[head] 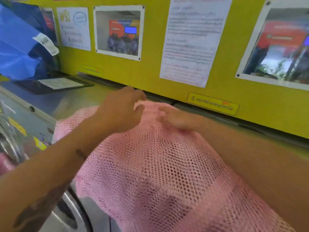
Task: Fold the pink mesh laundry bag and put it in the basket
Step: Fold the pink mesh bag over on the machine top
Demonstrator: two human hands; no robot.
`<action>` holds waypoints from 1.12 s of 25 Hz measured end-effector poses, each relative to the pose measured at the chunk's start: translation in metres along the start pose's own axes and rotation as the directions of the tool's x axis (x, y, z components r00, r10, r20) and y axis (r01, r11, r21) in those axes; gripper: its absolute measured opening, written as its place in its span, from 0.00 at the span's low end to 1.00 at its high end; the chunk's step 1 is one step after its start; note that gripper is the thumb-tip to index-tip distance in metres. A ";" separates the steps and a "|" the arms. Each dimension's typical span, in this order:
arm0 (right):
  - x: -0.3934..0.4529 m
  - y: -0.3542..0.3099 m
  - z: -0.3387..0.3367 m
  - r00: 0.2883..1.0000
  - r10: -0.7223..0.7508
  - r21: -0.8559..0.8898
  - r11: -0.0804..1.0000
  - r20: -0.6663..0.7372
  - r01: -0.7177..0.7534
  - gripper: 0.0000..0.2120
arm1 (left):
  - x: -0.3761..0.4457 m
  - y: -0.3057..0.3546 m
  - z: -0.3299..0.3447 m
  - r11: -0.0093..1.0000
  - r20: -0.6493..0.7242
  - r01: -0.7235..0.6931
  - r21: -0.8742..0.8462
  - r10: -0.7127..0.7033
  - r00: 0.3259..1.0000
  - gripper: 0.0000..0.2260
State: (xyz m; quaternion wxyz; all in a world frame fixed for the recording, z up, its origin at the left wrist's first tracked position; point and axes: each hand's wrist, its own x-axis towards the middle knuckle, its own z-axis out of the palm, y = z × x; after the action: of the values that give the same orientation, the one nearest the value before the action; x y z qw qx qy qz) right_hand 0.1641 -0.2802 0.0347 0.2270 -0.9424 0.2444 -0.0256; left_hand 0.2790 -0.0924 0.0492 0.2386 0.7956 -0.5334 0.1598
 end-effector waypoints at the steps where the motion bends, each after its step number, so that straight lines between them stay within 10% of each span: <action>1: -0.013 0.002 -0.011 0.998 0.006 0.077 0.997 -0.070 -0.001 0.28 | -0.009 0.026 0.015 0.995 0.207 -0.021 -0.094 0.040 0.977 0.21; 4: -0.068 0.018 -0.055 0.986 -0.022 -0.153 0.988 -0.167 -0.004 0.23 | -0.029 0.048 0.045 0.999 0.624 -0.034 0.003 0.025 0.781 0.37; 11: -0.242 0.051 -0.080 0.960 0.129 -0.376 0.926 0.250 -0.027 0.27 | -0.016 0.037 0.037 0.995 0.693 0.043 -0.093 0.034 0.720 0.42; 17: -0.256 0.107 -0.053 0.977 0.065 -0.391 0.920 0.206 0.021 0.30 | -0.011 0.110 0.036 0.996 0.241 0.010 0.089 -0.031 0.970 0.18; 20: -0.248 0.135 -0.063 0.995 0.010 -0.408 0.912 0.098 0.031 0.24 | -0.037 0.186 0.029 0.964 0.054 -0.071 -0.257 0.088 0.995 0.11; 28: -0.259 0.178 -0.111 0.968 0.247 -0.359 0.900 -0.047 -0.247 0.39 | -0.082 0.292 0.060 0.974 0.478 0.008 -0.226 0.103 0.872 0.28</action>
State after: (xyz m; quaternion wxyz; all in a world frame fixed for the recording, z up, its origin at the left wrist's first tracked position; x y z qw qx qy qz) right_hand -0.1614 -0.3427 0.0717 0.0509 -0.9294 0.3624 0.0488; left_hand -0.0222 -0.1544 0.0182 0.1797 0.7652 -0.6101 -0.0997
